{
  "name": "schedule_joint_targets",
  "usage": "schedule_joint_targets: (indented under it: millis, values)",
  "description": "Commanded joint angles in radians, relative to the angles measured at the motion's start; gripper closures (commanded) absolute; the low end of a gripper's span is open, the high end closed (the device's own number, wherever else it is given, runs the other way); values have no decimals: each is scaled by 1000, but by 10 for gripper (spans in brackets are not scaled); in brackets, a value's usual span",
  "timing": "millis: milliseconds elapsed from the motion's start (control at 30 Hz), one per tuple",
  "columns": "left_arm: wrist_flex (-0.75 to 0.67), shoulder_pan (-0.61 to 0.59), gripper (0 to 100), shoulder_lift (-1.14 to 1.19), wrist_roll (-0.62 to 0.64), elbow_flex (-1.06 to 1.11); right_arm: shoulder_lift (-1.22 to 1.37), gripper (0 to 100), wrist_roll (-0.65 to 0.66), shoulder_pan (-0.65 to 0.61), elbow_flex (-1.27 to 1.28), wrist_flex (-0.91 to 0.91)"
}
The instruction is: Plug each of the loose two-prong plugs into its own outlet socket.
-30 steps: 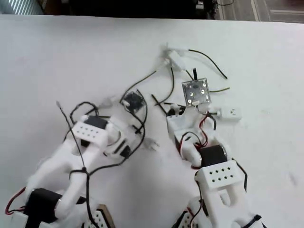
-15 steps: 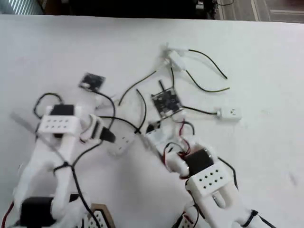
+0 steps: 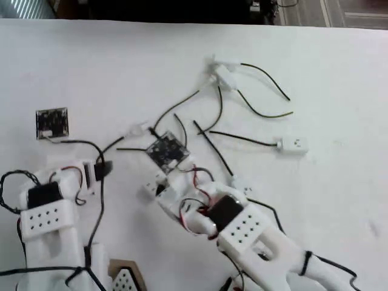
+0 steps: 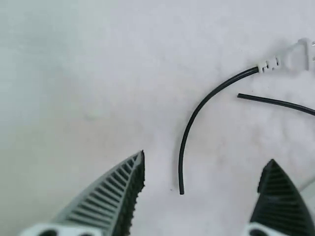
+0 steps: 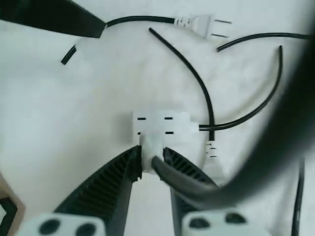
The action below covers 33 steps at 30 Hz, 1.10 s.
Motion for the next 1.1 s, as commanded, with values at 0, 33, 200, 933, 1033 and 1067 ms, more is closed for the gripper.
schedule_joint_targets:
  millis: [0,33,200,933,1033,1067]
  values:
    - [-37,-8,642,-101,5,55,136,981,11,-27,-100,-51]
    - [-37,-8,642,-108,3,60,174,981,11,-28,-112,-73]
    - [-37,-8,642,-120,3,66,315,981,49,-30,-153,-136]
    - [-37,-8,642,-124,3,75,452,981,117,-41,-172,-194]
    - [-37,-8,642,-122,3,75,475,981,130,-39,-172,-203]
    - [-37,-8,642,-122,3,75,475,981,130,-39,-172,-202]
